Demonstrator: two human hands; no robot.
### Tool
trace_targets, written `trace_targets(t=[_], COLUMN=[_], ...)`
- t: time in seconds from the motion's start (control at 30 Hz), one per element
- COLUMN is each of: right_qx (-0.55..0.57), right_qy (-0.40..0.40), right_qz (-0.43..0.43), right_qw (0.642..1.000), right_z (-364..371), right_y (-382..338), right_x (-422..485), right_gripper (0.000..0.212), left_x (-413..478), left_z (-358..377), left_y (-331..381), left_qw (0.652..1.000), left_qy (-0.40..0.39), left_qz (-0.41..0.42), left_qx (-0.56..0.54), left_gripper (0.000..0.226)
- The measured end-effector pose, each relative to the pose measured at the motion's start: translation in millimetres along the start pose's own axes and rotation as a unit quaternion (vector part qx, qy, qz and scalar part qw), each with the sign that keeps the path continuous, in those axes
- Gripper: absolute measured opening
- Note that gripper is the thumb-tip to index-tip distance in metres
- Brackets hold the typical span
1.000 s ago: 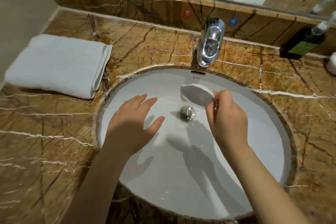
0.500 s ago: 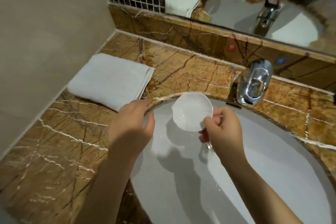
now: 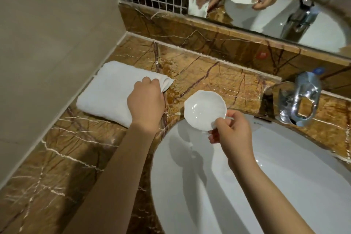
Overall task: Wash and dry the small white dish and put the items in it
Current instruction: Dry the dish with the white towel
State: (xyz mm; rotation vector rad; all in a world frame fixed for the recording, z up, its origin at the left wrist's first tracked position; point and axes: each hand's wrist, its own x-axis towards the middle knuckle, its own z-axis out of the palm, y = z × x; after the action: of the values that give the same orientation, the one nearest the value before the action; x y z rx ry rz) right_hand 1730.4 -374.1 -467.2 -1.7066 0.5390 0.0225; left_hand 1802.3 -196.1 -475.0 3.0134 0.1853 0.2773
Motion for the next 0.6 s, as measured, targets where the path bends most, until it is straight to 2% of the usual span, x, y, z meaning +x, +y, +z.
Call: trace_targets(t=[0.13, 0.27, 0.33, 0.43, 0.5, 0.6], right_qx=[-0.001, 0.012, 0.006, 0.006, 0.008, 0.005], right_qy=[0.007, 0.020, 0.018, 0.014, 0.003, -0.033], right_qz=[0.013, 0.030, 0.032, 0.033, 0.043, 0.061], right_qw=[1.000, 0.999, 0.999, 0.999, 0.999, 0.998], right_z=[14.3, 28.6, 33.8, 37.8, 39.5, 43.0], right_y=[0.1, 1.5, 1.9, 2.7, 1.9, -3.5], right_x=[6.2, 11.1, 11.1, 9.5, 8.2, 5.8], right_gripper=[0.019, 0.015, 0.014, 0.014, 0.014, 0.016], left_x=[0.4, 0.8, -5.2, -16.9, -21.7, -25.4], left_z=[5.0, 6.0, 4.3, -3.5, -13.1, -32.6], left_y=[-12.1, -24.4, -30.8, -43.5, -51.4, -55.1], left_qw=[0.999, 0.979, 0.964, 0.945, 0.942, 0.944], left_qy=[0.011, -0.009, -0.003, 0.028, 0.064, 0.095], left_qz=[0.001, -0.085, -0.100, -0.040, -0.002, -0.015], left_qx=[-0.049, -0.187, -0.247, -0.322, -0.330, -0.315], left_gripper=[0.014, 0.025, 0.028, 0.031, 0.033, 0.025])
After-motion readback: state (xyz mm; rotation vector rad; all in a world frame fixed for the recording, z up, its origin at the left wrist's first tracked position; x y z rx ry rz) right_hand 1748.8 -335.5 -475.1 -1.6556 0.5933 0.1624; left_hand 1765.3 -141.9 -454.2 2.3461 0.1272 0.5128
